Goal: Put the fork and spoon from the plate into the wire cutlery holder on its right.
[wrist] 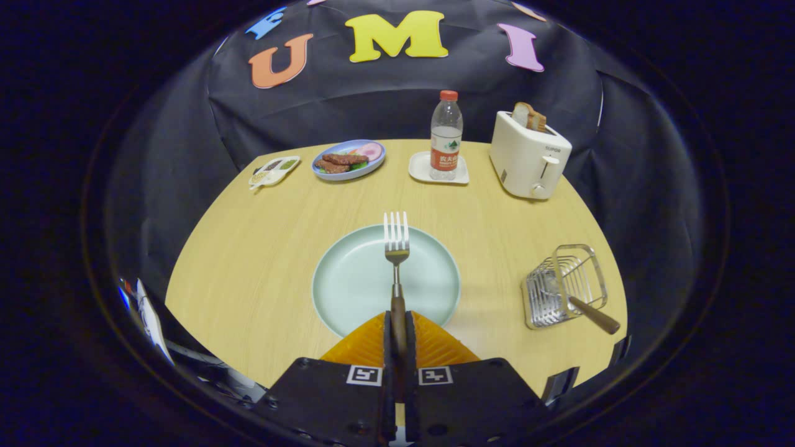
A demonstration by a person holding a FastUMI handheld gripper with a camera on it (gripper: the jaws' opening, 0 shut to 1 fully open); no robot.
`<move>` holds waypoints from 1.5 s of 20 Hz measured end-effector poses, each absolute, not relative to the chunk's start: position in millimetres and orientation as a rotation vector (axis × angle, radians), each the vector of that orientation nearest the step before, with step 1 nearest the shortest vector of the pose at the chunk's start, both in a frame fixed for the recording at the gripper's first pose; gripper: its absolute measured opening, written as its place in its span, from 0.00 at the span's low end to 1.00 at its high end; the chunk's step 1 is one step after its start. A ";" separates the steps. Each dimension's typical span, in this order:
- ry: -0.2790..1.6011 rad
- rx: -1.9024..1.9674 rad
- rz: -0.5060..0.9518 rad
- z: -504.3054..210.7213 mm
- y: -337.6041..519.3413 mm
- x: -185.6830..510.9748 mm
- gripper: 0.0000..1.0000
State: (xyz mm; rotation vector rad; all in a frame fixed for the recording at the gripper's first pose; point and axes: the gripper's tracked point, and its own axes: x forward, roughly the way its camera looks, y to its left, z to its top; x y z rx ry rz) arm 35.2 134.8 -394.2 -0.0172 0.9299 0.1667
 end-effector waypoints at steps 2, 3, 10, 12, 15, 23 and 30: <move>0.918 -0.019 0.158 -383.1 109.2 36.2 0.06; 0.917 -0.008 0.147 -377.9 96.2 37.1 0.06; 0.885 0.040 0.097 -351.0 15.8 42.9 0.06; 0.888 0.049 0.094 -347.5 -3.9 41.8 0.06; 0.923 0.056 0.082 -351.1 -30.7 38.0 0.06; 1.066 0.068 0.049 -346.1 -63.5 21.1 0.06; 1.208 0.114 0.059 -337.1 -61.2 15.5 0.09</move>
